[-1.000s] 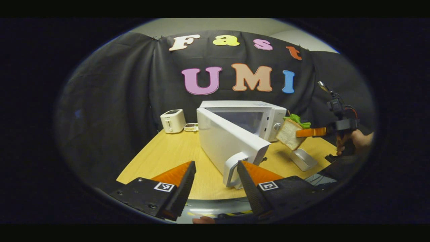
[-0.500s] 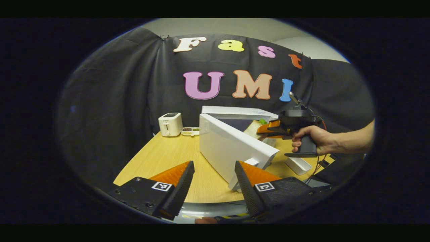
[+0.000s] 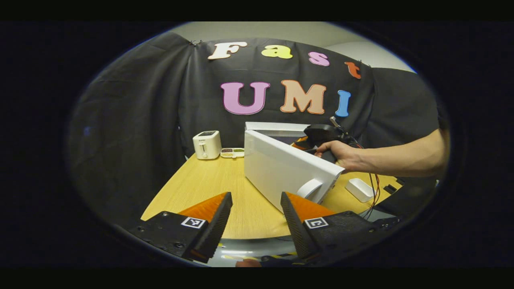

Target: Open the microwave oven with the left hand, put the food in, and close the microwave oven.

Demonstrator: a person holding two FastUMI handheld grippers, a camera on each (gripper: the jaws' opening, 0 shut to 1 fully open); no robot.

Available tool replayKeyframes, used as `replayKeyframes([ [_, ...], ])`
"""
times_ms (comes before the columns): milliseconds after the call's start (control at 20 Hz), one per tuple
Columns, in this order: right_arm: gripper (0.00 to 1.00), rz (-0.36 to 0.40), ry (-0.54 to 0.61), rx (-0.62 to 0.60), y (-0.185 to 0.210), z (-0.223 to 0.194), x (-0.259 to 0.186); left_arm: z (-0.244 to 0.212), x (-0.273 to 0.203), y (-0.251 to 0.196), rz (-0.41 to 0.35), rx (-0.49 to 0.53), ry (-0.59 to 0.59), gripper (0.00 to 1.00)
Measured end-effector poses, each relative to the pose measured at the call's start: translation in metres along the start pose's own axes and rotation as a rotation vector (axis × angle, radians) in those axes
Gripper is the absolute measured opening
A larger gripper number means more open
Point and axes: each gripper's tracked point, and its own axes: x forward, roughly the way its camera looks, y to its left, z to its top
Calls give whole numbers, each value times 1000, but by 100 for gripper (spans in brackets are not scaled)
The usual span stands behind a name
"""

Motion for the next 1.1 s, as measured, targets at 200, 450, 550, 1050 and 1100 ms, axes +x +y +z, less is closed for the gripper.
replayKeyframes([
  [200,30,-35,-36,36,-1,-1,28,-14,-10,20,45,-24,37,74],
  [450,30,-37,-88,125,2,7,56,-30,-20,41,112,-80,85,75],
  [550,30,-43,-106,158,3,11,62,-29,-22,45,125,-85,84,75],
  [1050,30,-49,-125,148,0,14,75,-22,-10,18,81,-128,75,75],
  [1100,30,-49,-124,147,-1,15,76,-23,-9,18,79,-126,78,76],
])
